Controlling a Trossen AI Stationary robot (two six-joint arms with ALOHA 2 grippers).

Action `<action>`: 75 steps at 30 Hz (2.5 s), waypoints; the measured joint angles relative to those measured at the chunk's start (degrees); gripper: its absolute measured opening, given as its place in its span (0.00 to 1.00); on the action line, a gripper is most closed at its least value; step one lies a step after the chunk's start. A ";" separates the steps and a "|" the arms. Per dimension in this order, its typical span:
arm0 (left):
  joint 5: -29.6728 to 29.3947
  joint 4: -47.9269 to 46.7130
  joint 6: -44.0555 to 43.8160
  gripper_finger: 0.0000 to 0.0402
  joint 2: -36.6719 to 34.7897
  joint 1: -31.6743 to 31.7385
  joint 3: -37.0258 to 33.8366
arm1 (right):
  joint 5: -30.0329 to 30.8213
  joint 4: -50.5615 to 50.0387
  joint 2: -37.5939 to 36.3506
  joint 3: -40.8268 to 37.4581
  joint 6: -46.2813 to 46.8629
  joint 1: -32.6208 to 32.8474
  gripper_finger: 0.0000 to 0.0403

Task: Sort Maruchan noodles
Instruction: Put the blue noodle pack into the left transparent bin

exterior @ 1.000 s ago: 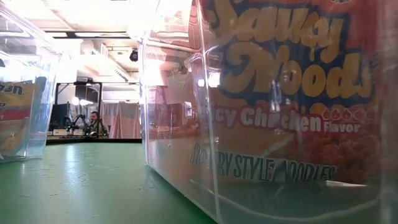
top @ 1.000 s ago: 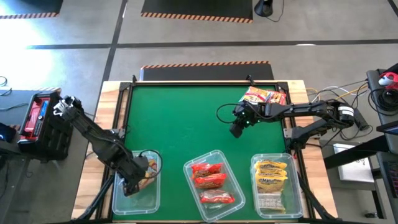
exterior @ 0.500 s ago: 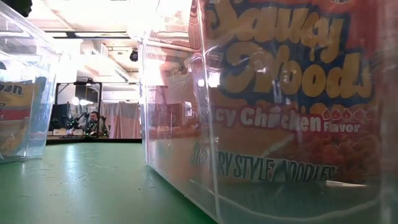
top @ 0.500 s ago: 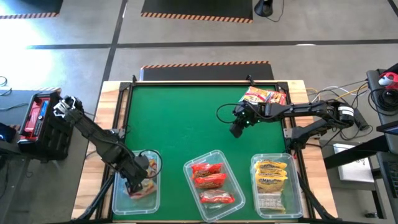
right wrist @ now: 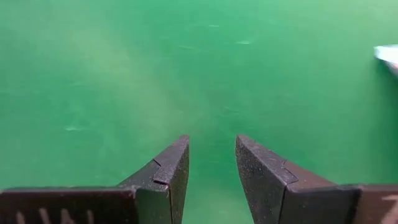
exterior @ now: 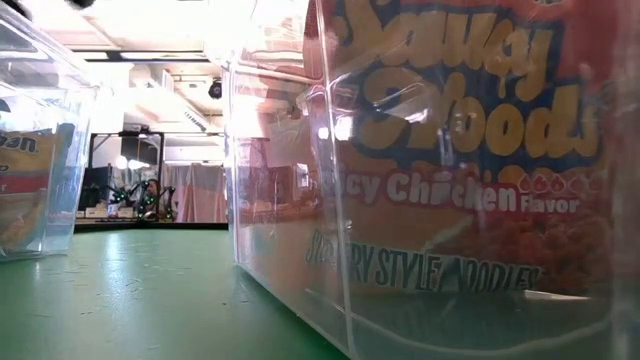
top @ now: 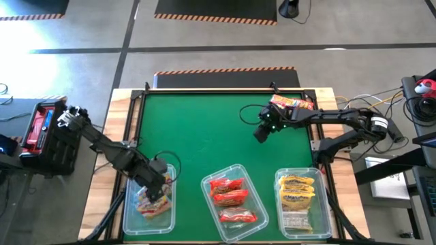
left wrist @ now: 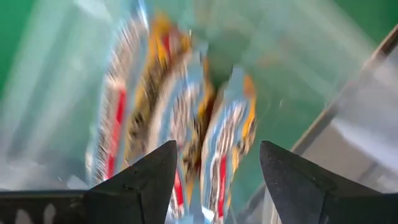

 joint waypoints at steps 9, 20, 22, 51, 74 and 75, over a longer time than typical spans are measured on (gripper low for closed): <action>-23.29 -3.02 7.69 0.53 -0.07 9.98 12.89 | 1.17 -5.34 0.00 4.96 -12.48 -9.21 0.30; -37.10 3.29 8.24 0.53 0.13 26.51 12.77 | 23.18 -17.33 1.31 12.32 -27.65 -20.93 0.30; -36.98 6.99 10.73 0.53 0.15 28.74 11.75 | 23.18 -19.23 2.84 13.25 -29.08 -22.46 0.30; -25.40 19.69 37.63 0.53 0.68 46.43 9.81 | 23.35 -46.93 26.14 37.46 -27.80 -24.54 0.19; -23.48 21.50 38.63 0.53 0.70 46.80 9.85 | 11.55 -56.88 28.72 38.51 -30.19 -22.01 0.17; -23.48 21.49 38.63 0.53 0.70 46.78 9.85 | 11.20 -56.83 29.43 38.51 -30.20 -21.62 0.17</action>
